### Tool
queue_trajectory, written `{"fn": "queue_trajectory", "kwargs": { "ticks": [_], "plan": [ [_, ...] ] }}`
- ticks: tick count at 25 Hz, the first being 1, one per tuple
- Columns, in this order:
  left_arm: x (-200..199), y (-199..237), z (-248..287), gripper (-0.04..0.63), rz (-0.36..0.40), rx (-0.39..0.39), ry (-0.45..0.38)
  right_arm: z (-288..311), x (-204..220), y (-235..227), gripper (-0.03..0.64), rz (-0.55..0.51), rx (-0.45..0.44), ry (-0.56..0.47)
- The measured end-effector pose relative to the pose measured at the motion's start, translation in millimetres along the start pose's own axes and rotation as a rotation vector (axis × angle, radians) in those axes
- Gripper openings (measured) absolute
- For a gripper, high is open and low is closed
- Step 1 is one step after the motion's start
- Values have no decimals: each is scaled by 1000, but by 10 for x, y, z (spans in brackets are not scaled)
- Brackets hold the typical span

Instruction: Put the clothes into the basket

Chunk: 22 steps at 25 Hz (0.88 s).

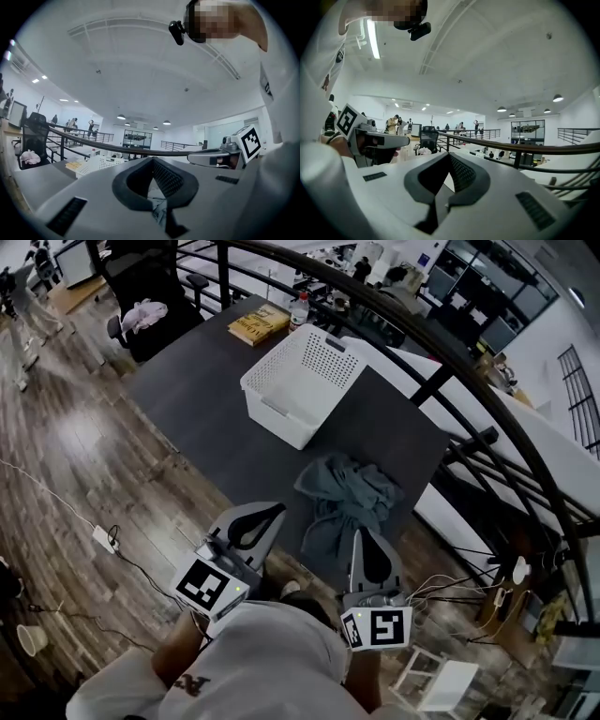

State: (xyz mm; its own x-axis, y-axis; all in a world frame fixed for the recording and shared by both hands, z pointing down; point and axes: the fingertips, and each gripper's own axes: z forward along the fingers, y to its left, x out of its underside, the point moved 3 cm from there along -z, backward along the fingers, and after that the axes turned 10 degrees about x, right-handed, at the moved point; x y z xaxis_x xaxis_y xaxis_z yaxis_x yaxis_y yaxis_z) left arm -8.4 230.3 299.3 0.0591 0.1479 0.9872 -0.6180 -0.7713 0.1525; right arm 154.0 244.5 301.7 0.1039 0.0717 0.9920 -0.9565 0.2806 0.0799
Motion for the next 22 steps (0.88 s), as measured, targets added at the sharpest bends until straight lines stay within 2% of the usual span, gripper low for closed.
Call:
{"fn": "queue_trajectory", "kwargs": {
  "ticks": [5,9,14,22],
  "plan": [
    [18,96,214,-6,-16,86,14,-10,47,-141,19,5,102,33],
    [52,122,431,-6,-19,132,38,32,79,-284,20,5,140,44],
    [119,88,708,-6,-14,149,56,162,210,-550,20,25,148,52],
    [212,31,1070,-6,9,126,98,316,385,-918,20,5,117,54]
  ]
}}
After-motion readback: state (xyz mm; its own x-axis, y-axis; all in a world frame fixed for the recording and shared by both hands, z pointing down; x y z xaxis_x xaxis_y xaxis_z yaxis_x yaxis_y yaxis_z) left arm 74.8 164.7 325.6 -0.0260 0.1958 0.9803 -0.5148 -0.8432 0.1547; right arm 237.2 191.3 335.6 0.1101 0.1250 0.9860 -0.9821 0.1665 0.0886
